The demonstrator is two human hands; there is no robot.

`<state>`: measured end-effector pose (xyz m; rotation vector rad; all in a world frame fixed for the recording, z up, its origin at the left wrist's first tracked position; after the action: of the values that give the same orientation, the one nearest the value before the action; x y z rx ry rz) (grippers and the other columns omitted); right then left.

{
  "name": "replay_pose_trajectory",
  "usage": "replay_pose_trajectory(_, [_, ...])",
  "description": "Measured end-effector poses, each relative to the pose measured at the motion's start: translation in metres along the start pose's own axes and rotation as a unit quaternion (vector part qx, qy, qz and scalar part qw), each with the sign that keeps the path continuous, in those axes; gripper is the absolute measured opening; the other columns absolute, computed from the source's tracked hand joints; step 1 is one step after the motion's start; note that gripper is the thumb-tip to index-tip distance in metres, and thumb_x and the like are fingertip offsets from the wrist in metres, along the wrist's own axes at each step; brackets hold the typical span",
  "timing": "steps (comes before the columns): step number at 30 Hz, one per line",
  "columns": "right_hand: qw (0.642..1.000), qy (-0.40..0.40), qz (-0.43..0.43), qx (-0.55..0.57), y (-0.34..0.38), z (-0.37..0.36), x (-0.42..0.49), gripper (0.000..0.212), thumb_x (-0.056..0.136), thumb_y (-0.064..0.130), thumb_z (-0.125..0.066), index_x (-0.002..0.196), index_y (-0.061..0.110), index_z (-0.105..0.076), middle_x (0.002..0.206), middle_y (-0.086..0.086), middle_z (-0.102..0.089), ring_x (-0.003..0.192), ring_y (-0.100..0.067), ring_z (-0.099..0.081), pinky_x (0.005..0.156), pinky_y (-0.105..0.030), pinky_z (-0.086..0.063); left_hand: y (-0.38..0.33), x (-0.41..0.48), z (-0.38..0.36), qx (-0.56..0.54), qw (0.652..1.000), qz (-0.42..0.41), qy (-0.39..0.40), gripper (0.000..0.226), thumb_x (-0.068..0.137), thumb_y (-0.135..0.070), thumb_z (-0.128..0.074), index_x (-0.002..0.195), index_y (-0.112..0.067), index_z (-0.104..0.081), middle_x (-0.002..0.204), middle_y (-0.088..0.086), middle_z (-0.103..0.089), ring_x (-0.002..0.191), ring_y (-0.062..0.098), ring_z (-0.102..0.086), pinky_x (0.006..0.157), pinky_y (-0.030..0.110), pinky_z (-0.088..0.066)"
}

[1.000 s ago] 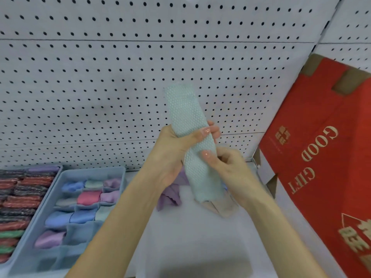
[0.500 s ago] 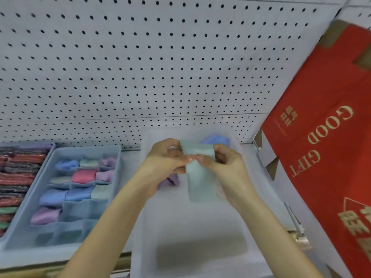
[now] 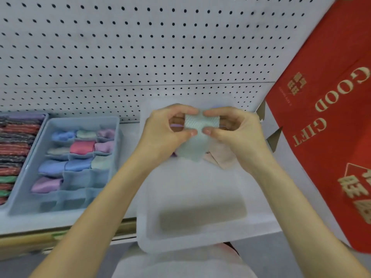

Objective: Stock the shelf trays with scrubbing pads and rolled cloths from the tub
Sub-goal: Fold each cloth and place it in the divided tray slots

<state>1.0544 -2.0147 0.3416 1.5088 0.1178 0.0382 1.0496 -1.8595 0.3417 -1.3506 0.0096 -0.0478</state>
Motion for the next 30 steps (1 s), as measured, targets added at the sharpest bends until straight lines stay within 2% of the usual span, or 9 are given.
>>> replay_pose_trajectory(3, [0.997,-0.020,0.039,-0.069,0.009,0.001,-0.002,0.021,0.075,-0.001,-0.074,0.089,0.015,-0.071,0.080,-0.004,-0.072,0.070,-0.011,-0.064,0.060,-0.025,-0.053,-0.002,-0.005,0.005,0.061,0.997,-0.037,-0.036,0.040,0.072,-0.006,-0.078,0.085,-0.041,-0.063,0.091,0.001,-0.065,0.072,0.002,-0.059,0.065,0.036,-0.057])
replay_pose_trajectory(7, [0.978,-0.010,0.082,-0.192,0.017,-0.006,-0.006,0.015,0.081,0.013,-0.073,0.078,0.028,-0.069,0.081,-0.002,-0.057,0.066,-0.005,-0.051,0.061,-0.017,-0.043,-0.010,-0.010,0.013,0.161,0.983,-0.084,-0.026,0.024,0.079,-0.017,-0.075,0.072,-0.036,-0.062,0.080,-0.006,-0.050,0.065,-0.005,-0.050,0.067,0.013,-0.042])
replay_pose_trajectory(9, [0.979,0.019,0.061,-0.196,0.020,-0.011,-0.009,0.010,0.086,0.017,-0.067,0.079,0.024,-0.067,0.088,-0.001,-0.052,0.071,-0.003,-0.050,0.062,-0.011,-0.042,-0.003,-0.011,0.017,0.095,0.994,-0.042,0.040,0.014,0.082,-0.021,-0.073,0.075,-0.025,-0.061,0.081,-0.007,-0.055,0.071,-0.002,-0.055,0.077,0.020,-0.046])
replay_pose_trajectory(13, [0.991,0.118,-0.014,-0.057,0.017,-0.036,-0.019,0.016,0.096,0.016,-0.051,0.084,0.010,-0.061,0.079,-0.005,-0.058,0.072,-0.015,-0.054,0.066,-0.024,-0.045,0.013,-0.031,0.013,-0.099,0.974,0.065,0.193,0.030,0.082,-0.029,-0.069,0.106,-0.015,-0.059,0.103,0.003,-0.069,0.100,0.025,-0.066,0.093,0.052,-0.048])
replay_pose_trajectory(16, [0.992,0.112,-0.040,0.030,0.015,-0.054,-0.024,0.017,0.096,0.014,-0.051,0.084,0.009,-0.061,0.071,0.003,-0.062,0.065,-0.007,-0.059,0.063,-0.020,-0.049,0.021,-0.052,0.007,-0.163,0.952,0.097,0.242,0.032,0.080,-0.022,-0.065,0.111,-0.019,-0.061,0.102,-0.001,-0.071,0.095,0.016,-0.068,0.082,0.031,-0.056])
replay_pose_trajectory(19, [0.995,0.077,-0.049,0.038,0.006,-0.065,-0.029,0.015,0.096,0.013,-0.051,0.088,0.009,-0.064,0.075,0.001,-0.064,0.067,-0.008,-0.060,0.062,-0.019,-0.050,0.036,-0.066,0.012,-0.218,0.945,0.149,0.195,0.031,0.072,-0.024,-0.064,0.101,-0.014,-0.065,0.088,-0.001,-0.073,0.081,0.014,-0.068,0.069,0.025,-0.056])
replay_pose_trajectory(24, [0.995,-0.053,-0.078,0.010,-0.028,-0.069,-0.050,0.014,0.092,0.027,-0.059,0.102,0.017,-0.060,0.094,-0.003,-0.063,0.073,-0.009,-0.061,0.068,-0.024,-0.050,0.054,-0.077,0.028,-0.283,0.940,0.170,0.083,0.022,0.074,-0.019,-0.067,0.094,-0.010,-0.069,0.084,0.000,-0.074,0.076,0.014,-0.069,0.069,0.028,-0.058])
replay_pose_trajectory(27, [0.988,0.034,-0.146,0.019,-0.052,-0.091,-0.071,0.031,0.085,0.037,-0.062,0.105,0.013,-0.060,0.098,-0.004,-0.069,0.084,-0.014,-0.068,0.073,-0.028,-0.053,0.061,-0.084,0.037,-0.250,0.952,0.172,0.047,0.007,0.084,-0.017,-0.065,0.088,-0.012,-0.069,0.078,-0.002,-0.074,0.073,0.014,-0.070,0.063,0.027,-0.057])
replay_pose_trajectory(30, [0.983,0.097,-0.150,0.040,-0.061,-0.112,-0.084,0.036,0.082,0.027,-0.065,0.111,0.006,-0.064,0.105,-0.008,-0.072,0.097,-0.022,-0.069,0.083,-0.036,-0.056,0.064,-0.091,0.045,-0.218,0.959,0.170,0.057,0.013,0.090,-0.021,-0.061,0.095,-0.011,-0.068,0.087,0.003,-0.074,0.080,0.018,-0.071,0.070,0.032,-0.060])
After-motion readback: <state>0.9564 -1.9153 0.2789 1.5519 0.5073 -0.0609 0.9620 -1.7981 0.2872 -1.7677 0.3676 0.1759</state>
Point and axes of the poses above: each hand's wrist, its own x-axis towards the middle knuckle, its own z-axis out of the back of the hand, y = z × x, the point moved 6 cm from there along x, towards the middle knuckle
